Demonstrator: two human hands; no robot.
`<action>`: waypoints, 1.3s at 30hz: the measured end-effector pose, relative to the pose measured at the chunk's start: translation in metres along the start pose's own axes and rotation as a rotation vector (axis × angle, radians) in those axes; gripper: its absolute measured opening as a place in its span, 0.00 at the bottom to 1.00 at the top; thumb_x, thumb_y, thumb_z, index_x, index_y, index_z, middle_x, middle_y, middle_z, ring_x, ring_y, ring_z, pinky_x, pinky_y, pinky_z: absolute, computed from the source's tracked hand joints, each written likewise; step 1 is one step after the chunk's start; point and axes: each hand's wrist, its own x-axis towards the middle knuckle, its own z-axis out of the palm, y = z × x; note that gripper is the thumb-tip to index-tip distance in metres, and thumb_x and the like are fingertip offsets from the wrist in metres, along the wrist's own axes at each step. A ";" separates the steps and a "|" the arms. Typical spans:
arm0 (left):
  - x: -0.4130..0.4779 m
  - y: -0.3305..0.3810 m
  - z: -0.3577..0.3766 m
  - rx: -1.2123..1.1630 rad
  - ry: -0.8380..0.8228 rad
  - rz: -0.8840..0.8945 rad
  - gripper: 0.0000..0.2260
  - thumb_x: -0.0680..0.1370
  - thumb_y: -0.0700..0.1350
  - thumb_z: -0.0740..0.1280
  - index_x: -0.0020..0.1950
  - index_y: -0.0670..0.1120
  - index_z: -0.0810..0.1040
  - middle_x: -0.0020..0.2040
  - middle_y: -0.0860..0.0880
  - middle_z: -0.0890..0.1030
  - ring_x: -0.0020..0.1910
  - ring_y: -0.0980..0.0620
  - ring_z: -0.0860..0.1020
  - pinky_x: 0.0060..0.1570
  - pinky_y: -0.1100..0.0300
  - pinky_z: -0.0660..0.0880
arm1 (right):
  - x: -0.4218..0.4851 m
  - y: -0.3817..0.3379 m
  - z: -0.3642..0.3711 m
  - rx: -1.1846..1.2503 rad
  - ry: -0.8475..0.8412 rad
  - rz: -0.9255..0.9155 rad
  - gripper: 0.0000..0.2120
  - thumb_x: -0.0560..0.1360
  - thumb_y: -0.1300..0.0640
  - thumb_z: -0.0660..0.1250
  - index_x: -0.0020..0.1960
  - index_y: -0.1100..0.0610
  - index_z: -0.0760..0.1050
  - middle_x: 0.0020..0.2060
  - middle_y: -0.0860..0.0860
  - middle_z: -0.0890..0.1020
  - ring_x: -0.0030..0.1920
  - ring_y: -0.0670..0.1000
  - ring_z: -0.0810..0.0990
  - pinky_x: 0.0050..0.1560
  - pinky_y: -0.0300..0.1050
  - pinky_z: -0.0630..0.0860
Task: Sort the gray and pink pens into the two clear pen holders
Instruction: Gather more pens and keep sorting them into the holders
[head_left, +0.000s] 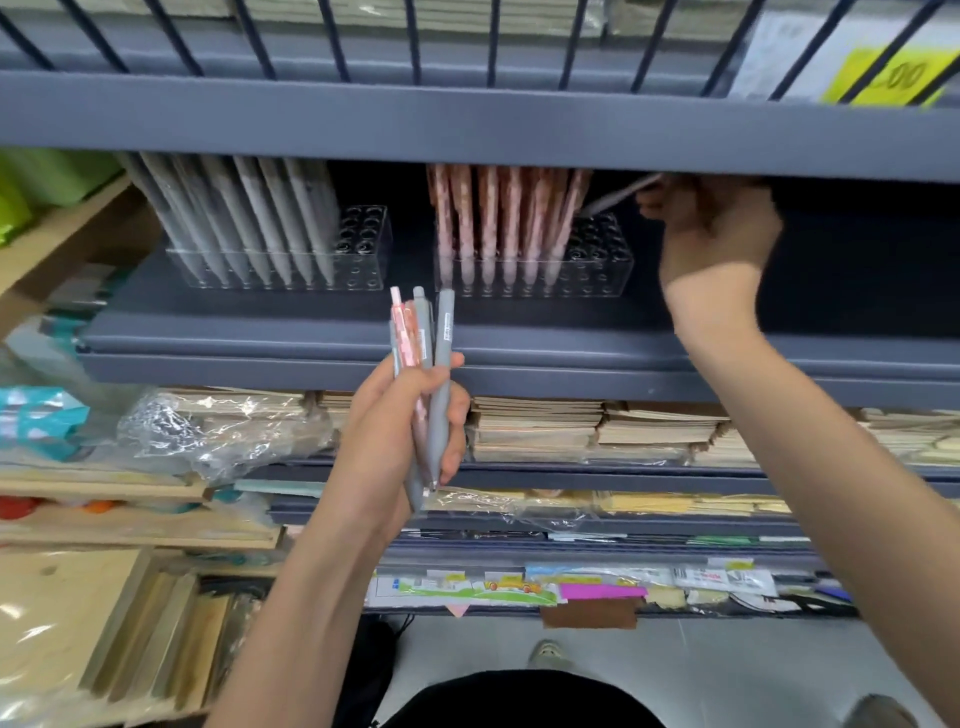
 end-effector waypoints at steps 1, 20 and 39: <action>0.001 -0.002 0.003 -0.002 0.001 0.011 0.09 0.80 0.42 0.61 0.56 0.41 0.76 0.31 0.47 0.74 0.19 0.51 0.67 0.19 0.63 0.65 | 0.004 0.002 0.004 -0.096 -0.064 -0.053 0.14 0.73 0.67 0.59 0.37 0.52 0.77 0.34 0.51 0.82 0.37 0.55 0.82 0.46 0.51 0.81; 0.004 -0.021 0.021 0.053 -0.007 0.051 0.08 0.83 0.44 0.60 0.60 0.44 0.74 0.39 0.44 0.81 0.21 0.52 0.69 0.20 0.64 0.66 | 0.046 -0.007 0.037 -0.520 -0.748 -0.093 0.14 0.82 0.52 0.54 0.58 0.57 0.75 0.48 0.48 0.77 0.53 0.46 0.74 0.56 0.34 0.60; -0.030 0.007 -0.032 0.163 -0.084 0.012 0.11 0.82 0.48 0.63 0.60 0.42 0.74 0.48 0.44 0.85 0.23 0.54 0.71 0.20 0.63 0.68 | 0.019 -0.021 0.031 -0.555 -0.484 0.048 0.18 0.79 0.51 0.56 0.62 0.57 0.76 0.58 0.58 0.81 0.56 0.55 0.80 0.64 0.51 0.74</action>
